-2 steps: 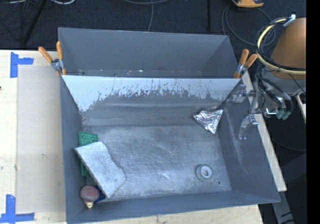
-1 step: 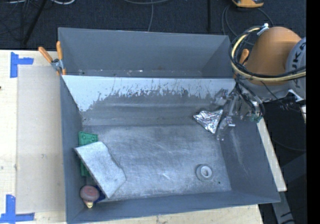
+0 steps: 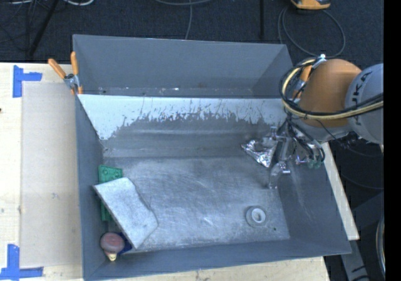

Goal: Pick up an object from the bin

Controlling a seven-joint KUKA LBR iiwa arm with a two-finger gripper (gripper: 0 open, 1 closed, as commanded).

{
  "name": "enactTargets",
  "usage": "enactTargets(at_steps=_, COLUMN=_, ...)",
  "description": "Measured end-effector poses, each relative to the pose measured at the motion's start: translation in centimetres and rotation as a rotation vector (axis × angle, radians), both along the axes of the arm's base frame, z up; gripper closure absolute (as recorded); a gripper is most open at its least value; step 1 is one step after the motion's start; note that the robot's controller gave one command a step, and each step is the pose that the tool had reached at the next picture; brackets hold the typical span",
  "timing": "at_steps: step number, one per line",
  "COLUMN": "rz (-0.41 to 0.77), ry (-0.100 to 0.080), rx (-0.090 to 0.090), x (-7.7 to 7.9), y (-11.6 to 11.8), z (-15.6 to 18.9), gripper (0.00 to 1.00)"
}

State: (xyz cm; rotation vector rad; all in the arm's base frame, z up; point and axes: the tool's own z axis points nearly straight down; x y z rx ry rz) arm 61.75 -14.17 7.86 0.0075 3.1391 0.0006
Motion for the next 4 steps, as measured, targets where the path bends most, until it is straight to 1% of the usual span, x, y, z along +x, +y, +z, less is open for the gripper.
enactTargets(at_steps=1, rz=0.004, ry=-0.009, rx=-0.001, x=0.3, y=0.1, z=0.6, gripper=1.00)
enactTargets(at_steps=2, rz=0.146, ry=0.001, rx=-0.001, x=-1.6, y=0.4, z=3.8, gripper=1.00)
enactTargets(at_steps=3, rz=0.182, ry=-0.008, rx=-0.003, x=-2.3, y=0.4, z=14.3, gripper=1.00)
enactTargets(at_steps=4, rz=0.182, ry=0.000, rx=0.000, x=-2.4, y=0.4, z=13.8, gripper=0.00)
